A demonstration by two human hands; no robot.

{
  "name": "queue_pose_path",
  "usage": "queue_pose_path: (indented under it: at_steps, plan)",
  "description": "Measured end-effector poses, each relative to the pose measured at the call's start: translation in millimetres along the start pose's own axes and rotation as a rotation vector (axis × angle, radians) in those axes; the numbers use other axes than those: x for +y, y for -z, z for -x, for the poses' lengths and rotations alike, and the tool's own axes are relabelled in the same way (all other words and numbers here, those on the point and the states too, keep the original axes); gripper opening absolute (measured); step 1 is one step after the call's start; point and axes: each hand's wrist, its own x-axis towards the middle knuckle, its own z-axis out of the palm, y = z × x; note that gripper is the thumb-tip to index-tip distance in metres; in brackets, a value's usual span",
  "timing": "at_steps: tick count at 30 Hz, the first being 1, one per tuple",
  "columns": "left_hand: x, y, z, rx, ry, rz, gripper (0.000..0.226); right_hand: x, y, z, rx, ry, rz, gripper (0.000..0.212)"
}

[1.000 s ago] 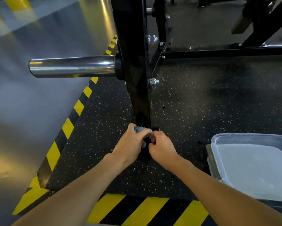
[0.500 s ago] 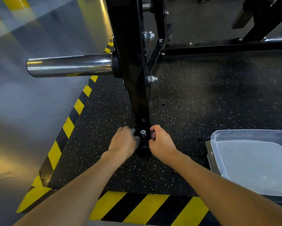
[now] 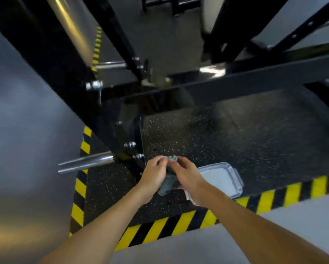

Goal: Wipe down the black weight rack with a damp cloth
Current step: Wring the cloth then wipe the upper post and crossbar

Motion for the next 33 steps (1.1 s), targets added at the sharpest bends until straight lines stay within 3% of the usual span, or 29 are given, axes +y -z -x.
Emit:
queue_pose_path:
  at_steps: [2,5,11,18,27,33]
  plan:
    - [62.2,-8.3,40.4,-0.071,0.033,0.061,0.030,-45.3,34.9,54.9,0.052,-0.008,-0.020,0.011]
    - [165.4,-23.9,104.2,-0.192,0.037,0.023,0.025,-124.6,106.9,148.0,0.207,0.021,0.109,0.010]
    - [380.9,-91.9,192.8,-0.314,-0.132,0.048,0.015,-253.9,276.8,284.0,0.529,0.166,0.118,0.004]
    - [601.9,-211.1,283.9,-0.475,-0.306,0.099,0.007,-367.4,478.7,423.5,0.721,0.375,0.101,0.008]
    - [830.8,-333.3,336.9,-0.509,-0.591,0.101,0.037,-516.1,678.5,512.8,0.830,0.718,0.039,0.020]
    - [981.6,-408.7,338.1,-0.749,-0.920,0.207,0.020,-633.2,813.6,529.2,0.933,0.844,0.203,0.012]
